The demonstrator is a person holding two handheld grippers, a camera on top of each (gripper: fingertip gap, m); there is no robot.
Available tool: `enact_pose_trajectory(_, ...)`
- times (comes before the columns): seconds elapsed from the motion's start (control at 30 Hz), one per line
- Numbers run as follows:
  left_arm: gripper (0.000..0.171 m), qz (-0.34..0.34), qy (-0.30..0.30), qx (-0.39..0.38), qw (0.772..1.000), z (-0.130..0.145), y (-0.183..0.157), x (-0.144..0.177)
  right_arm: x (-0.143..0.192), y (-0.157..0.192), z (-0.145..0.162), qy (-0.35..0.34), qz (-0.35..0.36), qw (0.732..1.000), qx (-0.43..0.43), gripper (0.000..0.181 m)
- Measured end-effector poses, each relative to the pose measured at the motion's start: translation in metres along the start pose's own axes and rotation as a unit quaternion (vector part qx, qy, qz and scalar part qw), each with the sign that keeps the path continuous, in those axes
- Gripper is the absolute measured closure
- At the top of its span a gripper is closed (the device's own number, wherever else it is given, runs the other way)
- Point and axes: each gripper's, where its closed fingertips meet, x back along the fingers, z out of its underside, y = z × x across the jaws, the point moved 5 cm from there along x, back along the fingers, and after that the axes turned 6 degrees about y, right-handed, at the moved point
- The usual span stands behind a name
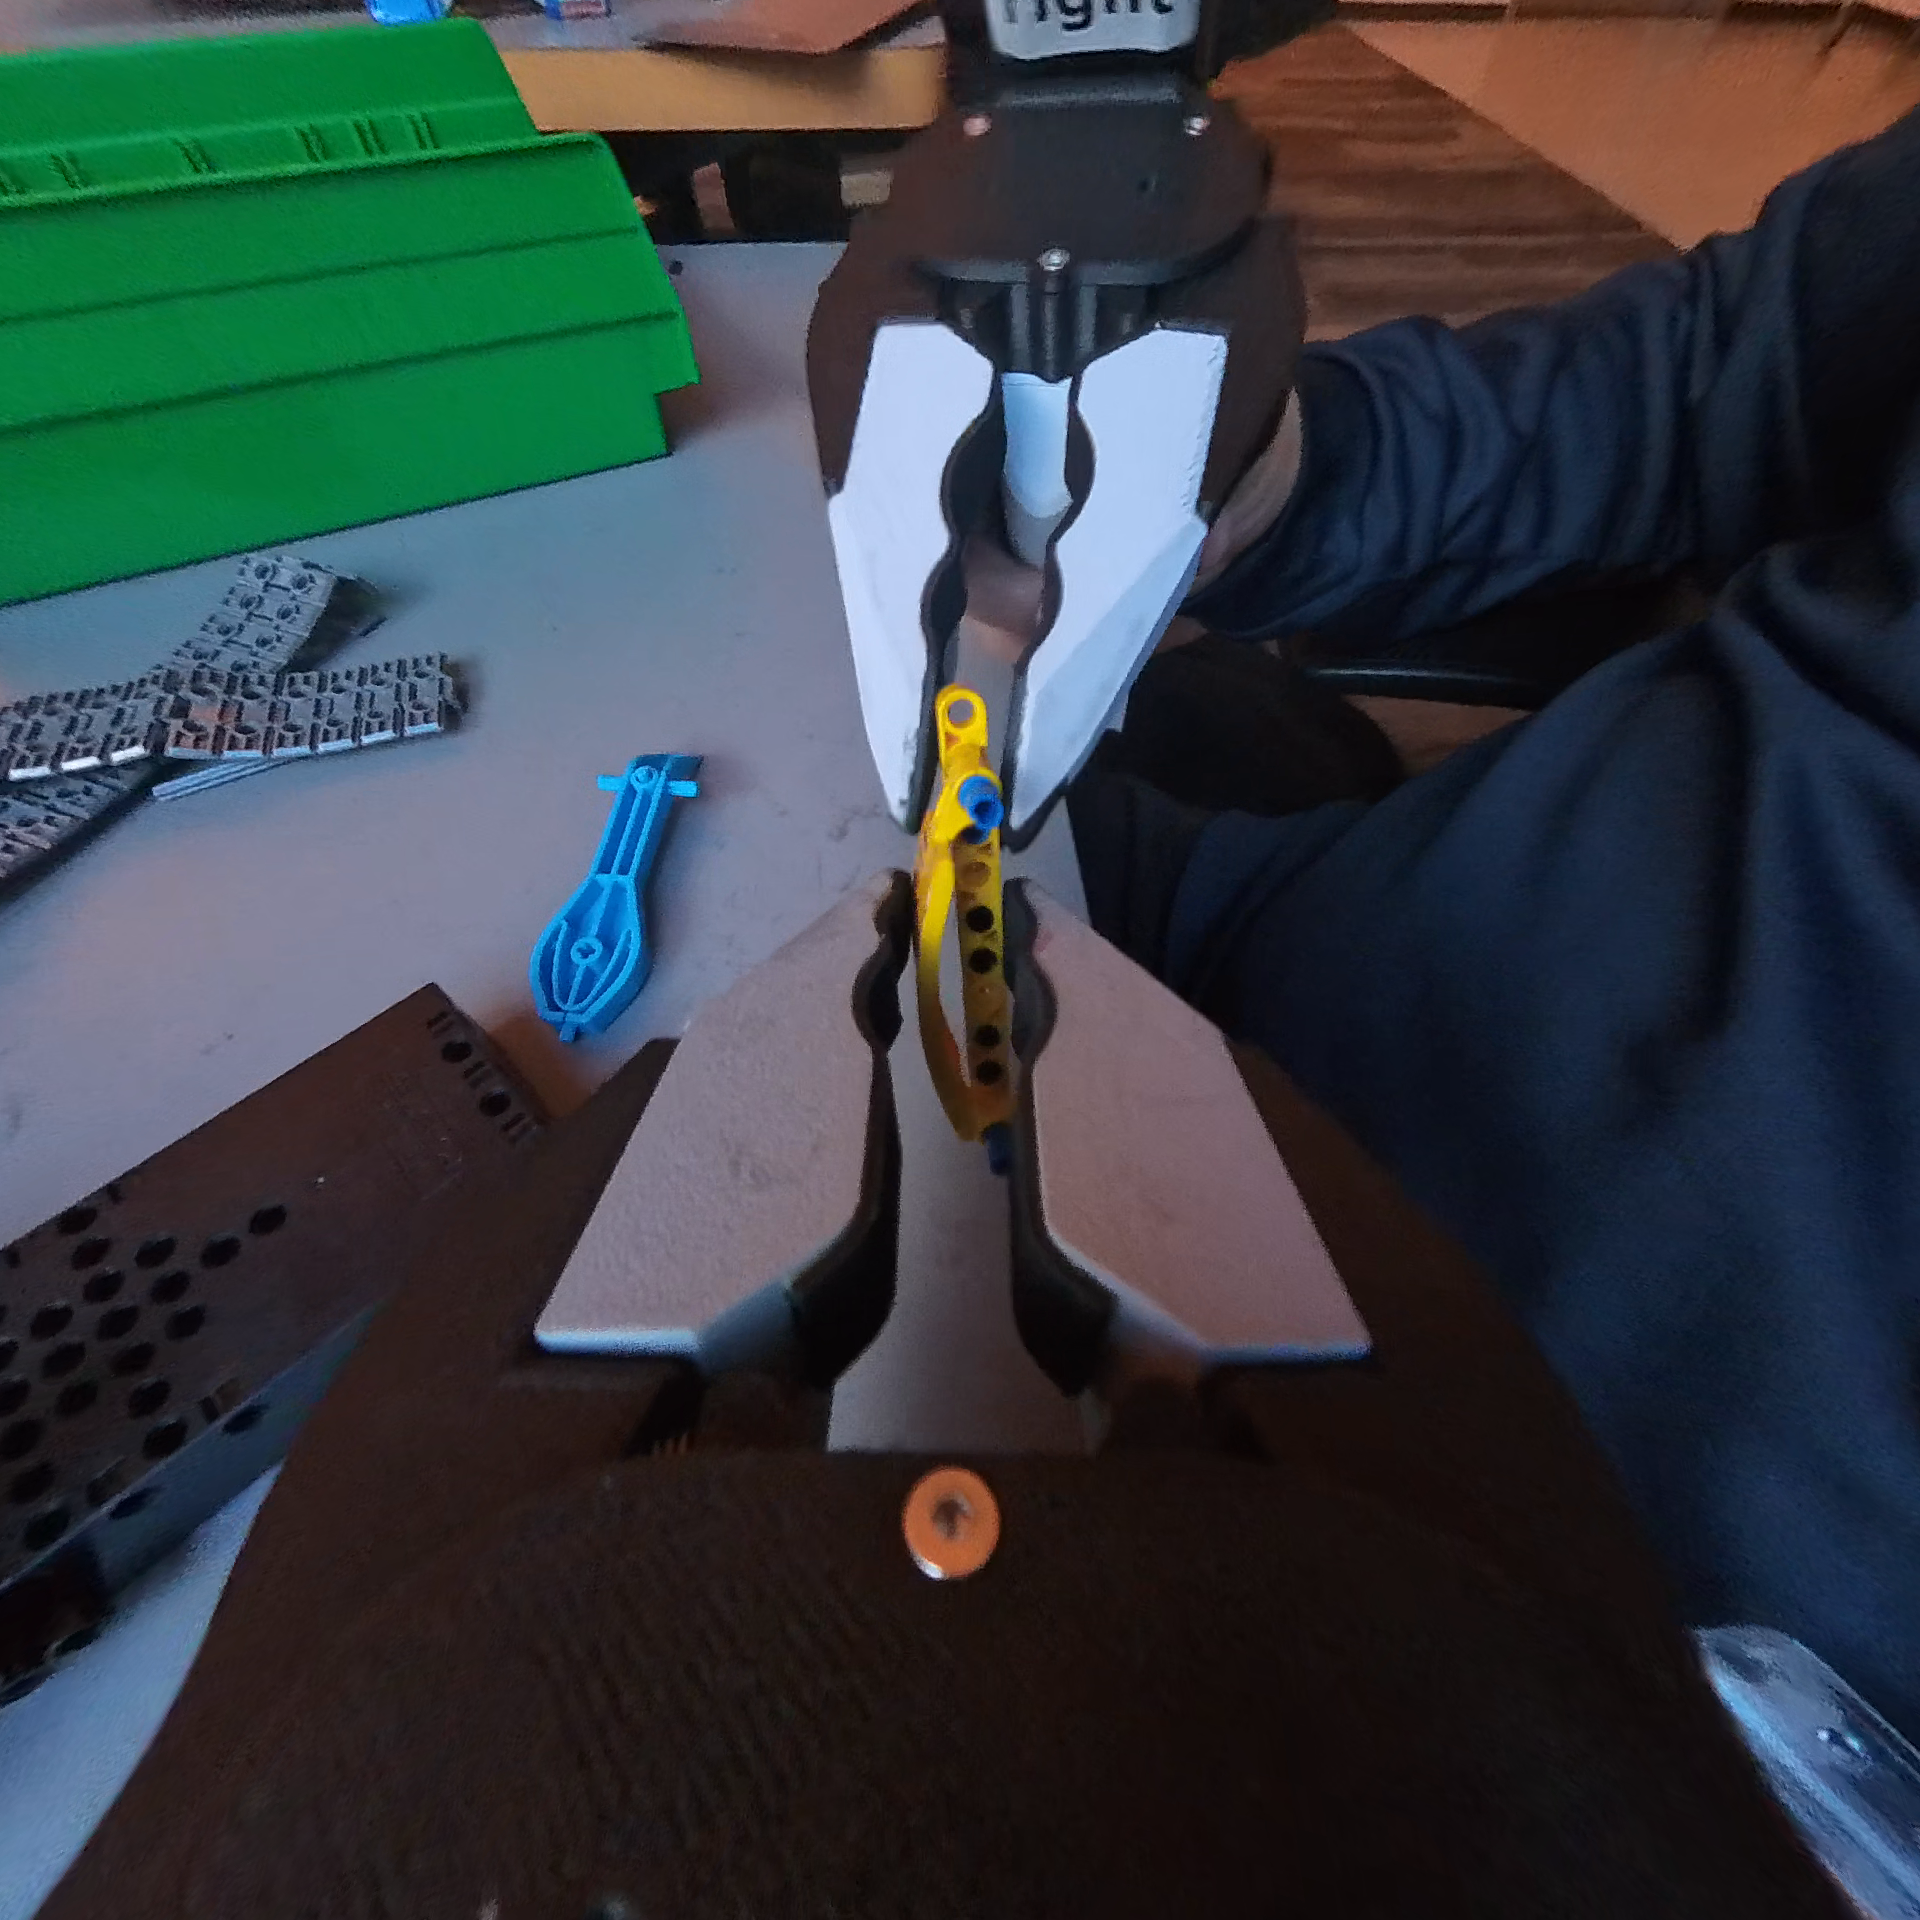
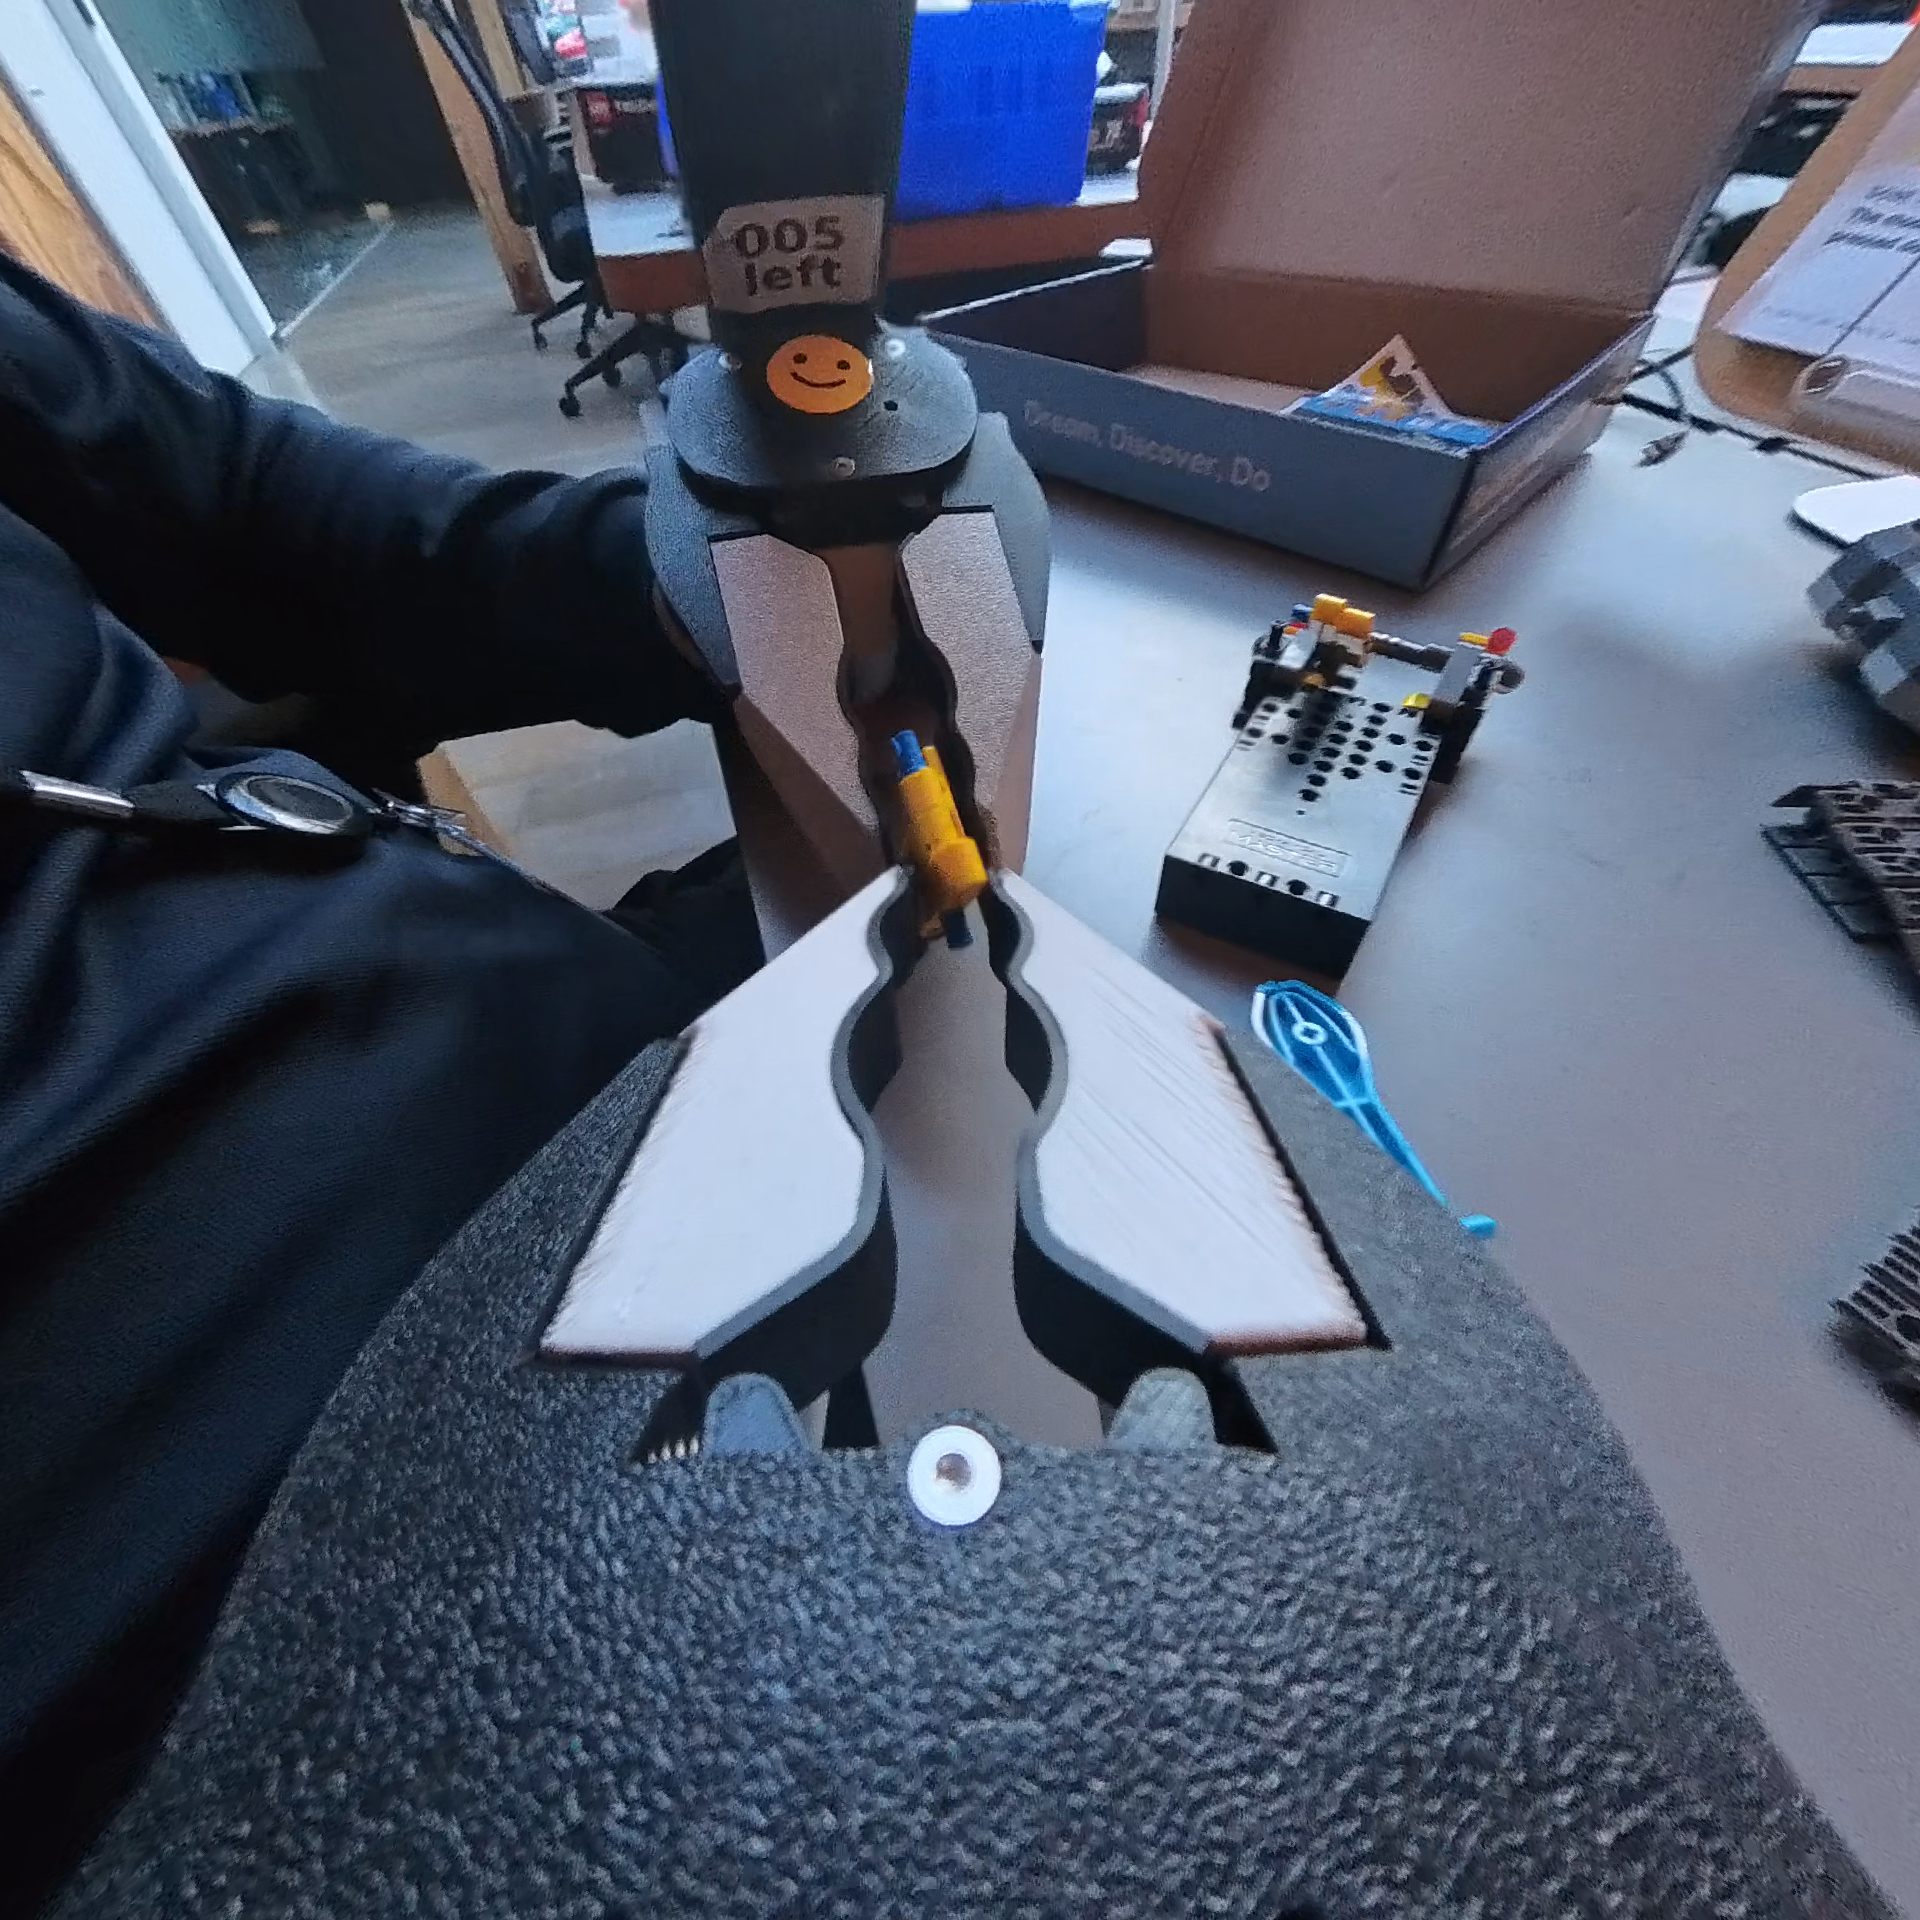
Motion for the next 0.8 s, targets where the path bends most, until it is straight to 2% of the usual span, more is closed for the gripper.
enact_pose_trajectory(0.3,0.157,0.031,-0.028,0.094,0.995,0.000,0.016,0.007,0.015,-0.019,0.000,-0.028,0.035,0.998,-0.036,0.160)
enact_pose_trajectory(0.43,0.157,0.047,-0.058,0.098,0.992,-0.004,0.015,0.012,0.012,-0.015,0.001,-0.014,0.031,0.999,-0.015,0.164)
enact_pose_trajectory(0.8,0.157,0.044,-0.022,0.085,0.995,0.000,0.012,0.004,-0.003,-0.006,0.008,0.038,0.047,0.998,0.036,0.165)
